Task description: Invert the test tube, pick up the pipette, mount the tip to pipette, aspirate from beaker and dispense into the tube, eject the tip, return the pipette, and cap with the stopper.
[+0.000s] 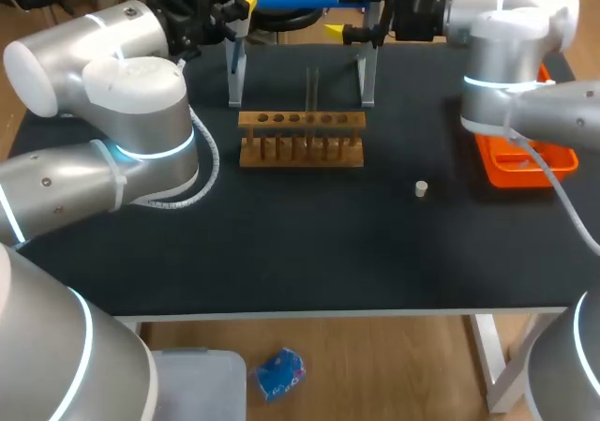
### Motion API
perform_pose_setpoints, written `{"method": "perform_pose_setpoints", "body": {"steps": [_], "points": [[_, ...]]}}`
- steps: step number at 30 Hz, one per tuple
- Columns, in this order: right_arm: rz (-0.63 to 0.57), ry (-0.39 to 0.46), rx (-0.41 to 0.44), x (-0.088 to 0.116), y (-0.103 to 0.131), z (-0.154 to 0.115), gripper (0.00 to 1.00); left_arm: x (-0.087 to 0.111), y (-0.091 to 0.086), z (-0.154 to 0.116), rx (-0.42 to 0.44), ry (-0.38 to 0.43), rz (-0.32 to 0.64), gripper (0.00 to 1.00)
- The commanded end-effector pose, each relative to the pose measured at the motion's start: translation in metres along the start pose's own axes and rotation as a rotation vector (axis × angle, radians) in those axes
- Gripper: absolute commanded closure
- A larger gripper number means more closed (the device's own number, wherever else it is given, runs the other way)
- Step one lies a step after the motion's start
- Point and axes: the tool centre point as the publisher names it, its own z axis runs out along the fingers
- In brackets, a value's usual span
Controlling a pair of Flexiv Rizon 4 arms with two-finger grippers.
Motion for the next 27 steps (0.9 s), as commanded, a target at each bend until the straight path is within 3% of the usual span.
{"method": "perform_pose_setpoints", "body": {"steps": [1, 12, 21, 27], "points": [[-0.001, 0.000, 0.001, 0.001, 0.000, -0.001, 0.00, 0.000, 0.001, 0.002, 0.008, -0.001, -0.001, 1.00], [-0.001, 0.000, 0.001, 0.001, 0.000, -0.001, 0.00, -0.013, -0.013, 0.028, -0.037, -0.076, -0.057, 1.00], [-0.001, 0.000, 0.001, 0.001, 0.000, -0.001, 0.00, -0.033, -0.010, 0.060, -0.063, -0.146, -0.130, 1.00], [-0.001, 0.000, 0.001, 0.001, 0.000, -0.001, 0.00, -0.033, -0.010, 0.060, -0.063, -0.146, -0.130, 1.00]]}}
